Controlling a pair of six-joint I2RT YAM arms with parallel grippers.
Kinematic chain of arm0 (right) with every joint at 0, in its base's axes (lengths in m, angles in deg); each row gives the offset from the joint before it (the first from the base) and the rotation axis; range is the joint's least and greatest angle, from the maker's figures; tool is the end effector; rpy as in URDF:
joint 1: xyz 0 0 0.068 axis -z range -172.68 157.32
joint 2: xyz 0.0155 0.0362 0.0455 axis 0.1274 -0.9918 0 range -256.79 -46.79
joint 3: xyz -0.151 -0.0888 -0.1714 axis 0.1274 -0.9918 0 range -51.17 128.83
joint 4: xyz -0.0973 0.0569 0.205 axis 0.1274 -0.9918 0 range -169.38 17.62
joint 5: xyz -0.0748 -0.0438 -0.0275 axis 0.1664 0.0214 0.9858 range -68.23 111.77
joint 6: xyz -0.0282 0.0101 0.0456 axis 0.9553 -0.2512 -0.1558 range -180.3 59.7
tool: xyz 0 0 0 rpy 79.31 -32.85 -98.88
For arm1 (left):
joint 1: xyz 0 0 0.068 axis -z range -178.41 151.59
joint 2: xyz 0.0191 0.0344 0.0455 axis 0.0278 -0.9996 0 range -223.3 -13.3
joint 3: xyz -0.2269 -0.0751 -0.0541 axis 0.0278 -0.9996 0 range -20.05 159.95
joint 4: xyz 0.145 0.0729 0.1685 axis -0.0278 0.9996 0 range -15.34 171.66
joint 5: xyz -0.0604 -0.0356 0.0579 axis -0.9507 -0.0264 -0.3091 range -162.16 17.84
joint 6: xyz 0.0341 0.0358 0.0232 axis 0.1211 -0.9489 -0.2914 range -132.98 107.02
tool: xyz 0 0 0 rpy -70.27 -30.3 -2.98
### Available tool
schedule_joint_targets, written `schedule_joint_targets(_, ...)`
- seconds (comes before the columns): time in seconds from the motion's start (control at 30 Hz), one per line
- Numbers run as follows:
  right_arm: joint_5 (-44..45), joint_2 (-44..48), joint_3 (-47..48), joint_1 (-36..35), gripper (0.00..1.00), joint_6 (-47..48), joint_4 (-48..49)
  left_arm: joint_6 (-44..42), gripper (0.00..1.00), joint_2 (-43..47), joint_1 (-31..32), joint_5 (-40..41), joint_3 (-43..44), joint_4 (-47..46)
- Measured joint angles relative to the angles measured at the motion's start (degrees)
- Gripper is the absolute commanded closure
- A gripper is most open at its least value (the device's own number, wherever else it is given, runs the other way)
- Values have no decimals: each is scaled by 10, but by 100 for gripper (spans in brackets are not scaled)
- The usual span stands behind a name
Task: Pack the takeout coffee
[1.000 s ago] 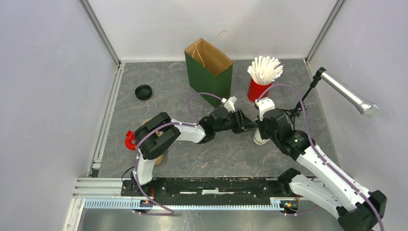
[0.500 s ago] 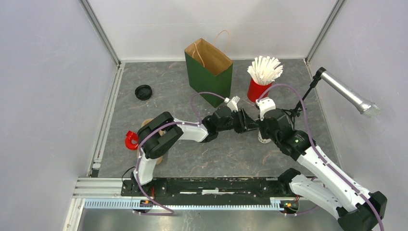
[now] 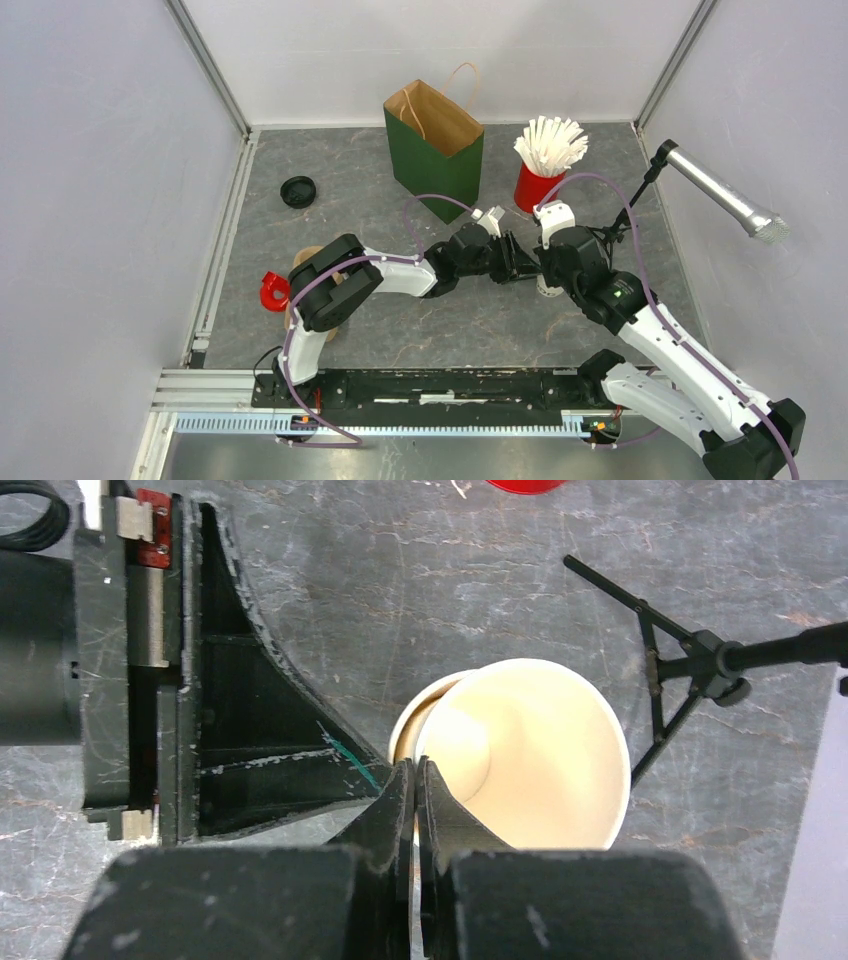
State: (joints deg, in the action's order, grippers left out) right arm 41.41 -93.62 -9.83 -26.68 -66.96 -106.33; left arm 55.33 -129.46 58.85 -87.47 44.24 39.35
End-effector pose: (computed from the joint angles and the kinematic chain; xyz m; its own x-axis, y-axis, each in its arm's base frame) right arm 0.1420 0.0810 0.2553 -0.5593 -0.2455 -0.7918 -0.2483 0.9609 -0.1226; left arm 0.2129 -0.3490 0.1610 -0.9380 -0.1983 -0.2843 0.2071 0.3368 -0.9185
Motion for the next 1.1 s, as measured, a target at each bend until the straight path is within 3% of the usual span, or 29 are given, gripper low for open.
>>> schedule_joint_targets(0.17,35,-1,29,0,100,3,-26,0,54,0,0,1,1,2)
schedule_joint_targets(0.37,75,2,119,0,100,13,-57,-18,42,7,0,3,2,37)
schedule_joint_targets(0.5,66,7,163,0,100,24,-62,-29,20,50,-7,4,-3,72)
schedule_joint_targets(0.53,59,6,170,0,100,26,-62,-35,1,70,-11,6,-7,83)
schedule_joint_targets(0.7,-10,-16,203,0,100,31,-57,-88,0,234,-57,49,-31,192)
schedule_joint_targets(0.87,-61,-49,203,-24,100,24,-37,-162,0,424,-146,130,-31,353)
schedule_joint_targets(1.1,-46,-128,182,-198,100,10,19,-273,0,591,-296,240,-17,588)
